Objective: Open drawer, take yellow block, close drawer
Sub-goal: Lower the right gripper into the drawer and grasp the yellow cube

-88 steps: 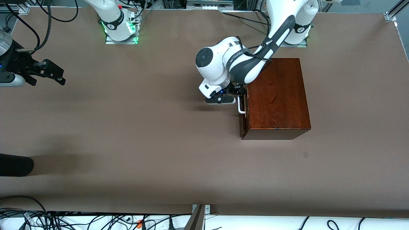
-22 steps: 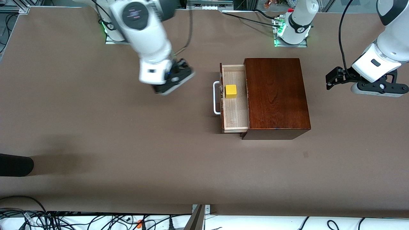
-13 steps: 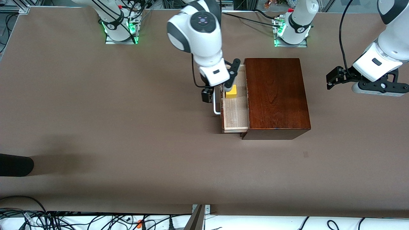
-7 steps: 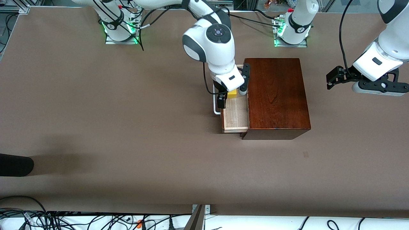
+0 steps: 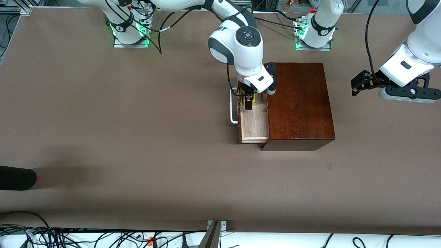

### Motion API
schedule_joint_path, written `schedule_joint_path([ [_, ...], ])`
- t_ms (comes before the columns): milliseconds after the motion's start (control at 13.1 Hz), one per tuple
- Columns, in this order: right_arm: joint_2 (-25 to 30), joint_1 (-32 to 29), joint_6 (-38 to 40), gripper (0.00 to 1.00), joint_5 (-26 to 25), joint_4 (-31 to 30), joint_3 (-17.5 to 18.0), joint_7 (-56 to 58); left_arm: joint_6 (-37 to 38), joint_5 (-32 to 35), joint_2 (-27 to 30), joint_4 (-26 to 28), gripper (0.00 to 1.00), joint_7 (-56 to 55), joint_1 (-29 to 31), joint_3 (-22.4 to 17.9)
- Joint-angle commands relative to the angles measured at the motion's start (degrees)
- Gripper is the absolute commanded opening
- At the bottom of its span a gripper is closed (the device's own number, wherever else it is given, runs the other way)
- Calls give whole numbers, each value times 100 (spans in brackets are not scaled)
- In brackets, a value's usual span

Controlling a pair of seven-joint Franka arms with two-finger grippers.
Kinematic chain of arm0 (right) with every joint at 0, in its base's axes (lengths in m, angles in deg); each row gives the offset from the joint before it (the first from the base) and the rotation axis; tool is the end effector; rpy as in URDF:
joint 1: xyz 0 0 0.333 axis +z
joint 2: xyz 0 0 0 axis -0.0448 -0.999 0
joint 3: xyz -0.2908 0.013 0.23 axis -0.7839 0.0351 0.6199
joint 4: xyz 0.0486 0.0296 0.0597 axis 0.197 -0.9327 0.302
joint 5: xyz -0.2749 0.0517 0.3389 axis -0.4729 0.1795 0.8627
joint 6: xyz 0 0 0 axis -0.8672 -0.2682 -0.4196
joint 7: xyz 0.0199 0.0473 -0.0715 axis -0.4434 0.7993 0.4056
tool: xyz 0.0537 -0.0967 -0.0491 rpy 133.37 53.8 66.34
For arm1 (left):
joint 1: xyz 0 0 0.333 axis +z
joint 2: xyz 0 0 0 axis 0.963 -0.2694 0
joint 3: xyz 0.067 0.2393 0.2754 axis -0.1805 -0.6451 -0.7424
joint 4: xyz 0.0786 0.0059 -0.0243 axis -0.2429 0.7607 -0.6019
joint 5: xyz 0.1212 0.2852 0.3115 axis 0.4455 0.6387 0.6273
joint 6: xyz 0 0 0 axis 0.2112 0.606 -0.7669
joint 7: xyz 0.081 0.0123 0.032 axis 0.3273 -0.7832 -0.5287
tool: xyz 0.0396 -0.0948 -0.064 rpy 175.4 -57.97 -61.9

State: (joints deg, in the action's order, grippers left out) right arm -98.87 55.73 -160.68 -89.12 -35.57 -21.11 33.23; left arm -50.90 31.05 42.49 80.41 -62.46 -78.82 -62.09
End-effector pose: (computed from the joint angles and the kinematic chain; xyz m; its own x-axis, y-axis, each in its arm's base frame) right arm 0.5112 0.7037 0.3704 0.0412 0.9923 0.1166 0.9948 -0.0516 0.0876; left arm 0.6045 -0.0639 0.6174 0.9947 -0.1017 0.0175 -0.1012 -0.9944 -0.0288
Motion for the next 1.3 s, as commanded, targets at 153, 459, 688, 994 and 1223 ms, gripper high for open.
schedule_joint_path([
  [153,-72,81,319,100,-80,32,58,322,160,-105,54,-79,100,62,14,14],
  [459,-177,81,417,100,-71,32,58,473,230,-105,54,-79,100,71,14,14],
  [688,-326,89,356,100,-79,67,58,438,231,-105,54,-79,100,71,14,14],
  [994,-309,89,347,61,-88,76,50,482,231,-105,54,-79,100,71,14,14],
  [1223,-248,46,417,2,-62,137,50,420,239,-105,54,-79,100,71,14,14],
])
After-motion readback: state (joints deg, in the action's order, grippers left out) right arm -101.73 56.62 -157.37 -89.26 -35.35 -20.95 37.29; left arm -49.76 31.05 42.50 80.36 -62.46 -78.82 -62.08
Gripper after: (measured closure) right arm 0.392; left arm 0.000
